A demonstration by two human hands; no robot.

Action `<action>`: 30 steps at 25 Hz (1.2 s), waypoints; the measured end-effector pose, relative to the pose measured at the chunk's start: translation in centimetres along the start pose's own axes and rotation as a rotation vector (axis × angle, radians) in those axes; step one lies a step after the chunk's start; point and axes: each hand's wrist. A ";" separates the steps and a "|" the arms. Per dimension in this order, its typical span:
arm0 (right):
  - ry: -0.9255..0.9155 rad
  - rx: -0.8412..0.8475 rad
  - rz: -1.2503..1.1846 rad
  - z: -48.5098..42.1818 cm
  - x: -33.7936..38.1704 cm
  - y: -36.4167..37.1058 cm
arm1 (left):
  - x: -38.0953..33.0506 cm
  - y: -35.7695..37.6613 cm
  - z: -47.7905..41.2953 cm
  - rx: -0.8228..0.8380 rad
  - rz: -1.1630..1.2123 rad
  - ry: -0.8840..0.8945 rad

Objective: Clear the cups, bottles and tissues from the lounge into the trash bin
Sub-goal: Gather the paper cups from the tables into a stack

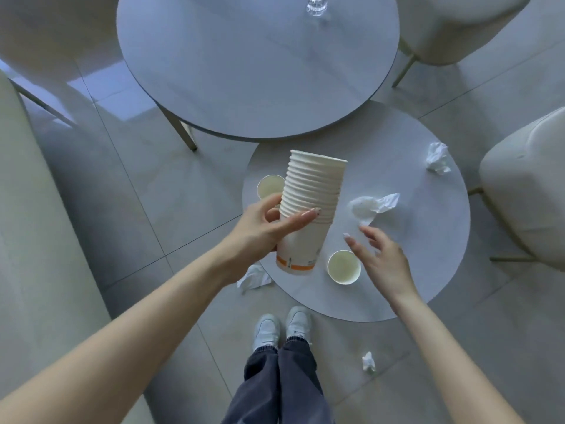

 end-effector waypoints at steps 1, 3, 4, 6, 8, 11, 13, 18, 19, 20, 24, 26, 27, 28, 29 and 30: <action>0.039 0.020 0.089 -0.7 -1.9 1.1 | 1.0 -0.4 -1.0 -0.001 0.009 -0.005; 0.071 0.038 0.237 -1.5 -4.8 3.1 | 2.8 -0.9 -2.5 -0.006 0.018 -0.023; 0.056 0.029 0.332 -1.7 -5.8 3.9 | 3.4 -1.1 -3.0 -0.011 0.014 -0.028; 0.020 -0.007 0.500 -2.1 -7.4 5.4 | 4.6 -1.7 -3.7 -0.022 0.010 -0.040; -0.003 -0.047 0.596 -2.6 -8.4 6.2 | 5.3 -2.0 -3.7 -0.030 0.014 -0.056; -0.041 -0.107 0.637 -3.2 -8.9 6.5 | 5.4 -2.2 -3.3 -0.023 0.028 -0.070; -0.061 -0.110 0.639 -3.7 -8.9 6.6 | 5.3 -2.3 -3.0 -0.023 0.033 -0.072; -0.086 -0.346 0.356 -4.9 -5.1 3.1 | 4.9 -2.6 -2.9 -0.044 0.026 -0.079; -0.104 -0.399 0.154 -5.3 -3.0 1.3 | 4.8 -2.6 -3.0 -0.046 0.017 -0.078; -0.141 -0.421 -0.025 -5.5 -0.5 -0.5 | 4.8 -2.5 -3.1 -0.046 0.003 -0.077; -0.345 -0.380 -0.431 -5.2 9.5 -5.5 | 4.1 -1.6 -3.3 -0.045 -0.025 -0.072; -0.407 -0.264 -0.475 -5.1 12.5 -5.9 | 3.5 -1.2 -3.4 -0.042 -0.029 -0.060; -0.416 -0.198 -0.447 -5.1 13.4 -5.8 | 3.3 -1.1 -3.4 -0.042 -0.030 -0.053; -0.413 -0.127 -0.402 -5.2 13.9 -5.7 | 3.0 -1.0 -3.4 -0.044 -0.030 -0.045; -0.401 -0.054 -0.357 -5.2 14.2 -5.5 | 2.9 -1.0 -3.4 -0.047 -0.031 -0.039; -0.385 0.012 -0.320 -5.3 14.2 -5.3 | 2.8 -1.1 -3.4 -0.049 -0.035 -0.032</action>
Point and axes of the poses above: each hand's wrist, its own z-axis away from the middle knuckle, its own y-axis out of the palm, x = y × z, and after that the axes turned 10 degrees about x, right-handed
